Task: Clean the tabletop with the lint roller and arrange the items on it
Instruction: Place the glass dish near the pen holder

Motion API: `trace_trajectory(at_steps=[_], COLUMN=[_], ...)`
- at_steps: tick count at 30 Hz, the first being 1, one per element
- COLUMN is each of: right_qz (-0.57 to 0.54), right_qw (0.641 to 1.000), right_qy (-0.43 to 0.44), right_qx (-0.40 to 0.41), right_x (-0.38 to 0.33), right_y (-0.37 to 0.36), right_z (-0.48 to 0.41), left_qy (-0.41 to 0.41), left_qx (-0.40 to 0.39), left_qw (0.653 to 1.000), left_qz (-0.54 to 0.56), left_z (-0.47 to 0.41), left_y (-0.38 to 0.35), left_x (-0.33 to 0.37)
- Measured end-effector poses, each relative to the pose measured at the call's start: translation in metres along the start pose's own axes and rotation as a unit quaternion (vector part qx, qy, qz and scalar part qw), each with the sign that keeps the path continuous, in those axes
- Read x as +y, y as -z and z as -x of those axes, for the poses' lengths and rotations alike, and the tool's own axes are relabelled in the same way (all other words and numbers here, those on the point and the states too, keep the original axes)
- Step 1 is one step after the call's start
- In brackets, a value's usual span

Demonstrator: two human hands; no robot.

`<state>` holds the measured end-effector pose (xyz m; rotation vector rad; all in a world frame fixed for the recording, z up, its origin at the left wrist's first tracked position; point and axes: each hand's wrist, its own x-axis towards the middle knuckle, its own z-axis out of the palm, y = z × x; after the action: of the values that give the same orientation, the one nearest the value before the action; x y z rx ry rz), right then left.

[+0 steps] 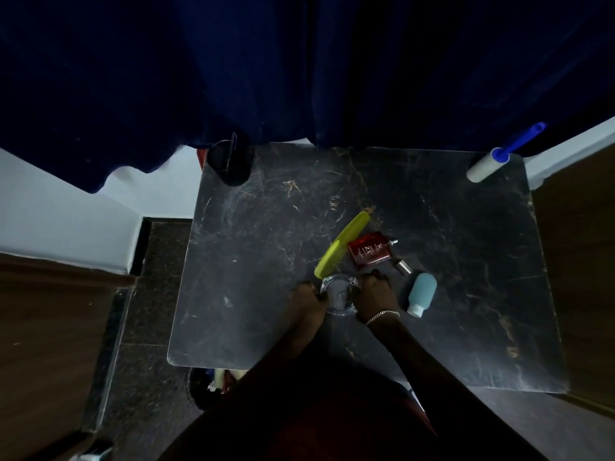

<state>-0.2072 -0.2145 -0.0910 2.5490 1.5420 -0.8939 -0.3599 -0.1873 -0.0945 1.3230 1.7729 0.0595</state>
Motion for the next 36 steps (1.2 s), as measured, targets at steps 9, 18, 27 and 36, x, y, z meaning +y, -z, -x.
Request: trace_trajectory(at_steps=[9,18,27,36], right_qz=[0.015,-0.084,-0.229,-0.316], right_qw=[1.0,0.993,0.968,0.938], right_qy=[-0.012,0.03,0.099,0.068], right_qx=[0.009,0.083,-0.022,-0.126], right_x=[-0.005,-0.027,-0.111,-0.226], right_y=[0.002,0.006,0.012,0.001], right_z=[0.004,0.005,-0.025,-0.076], left_qy=[-0.022,-0.03,0.006,0.05], left_qx=[-0.006,0.005,0.041,0.125], left_qw=[1.0,0.998,0.958,0.936], left_qz=[-0.021,0.05,0.286,0.324], left_z=[0.001,-0.004,-0.033,-0.102], left_y=[-0.004,0.027,0.101,0.17], left_x=[-0.001,-0.019,-0.056,-0.08])
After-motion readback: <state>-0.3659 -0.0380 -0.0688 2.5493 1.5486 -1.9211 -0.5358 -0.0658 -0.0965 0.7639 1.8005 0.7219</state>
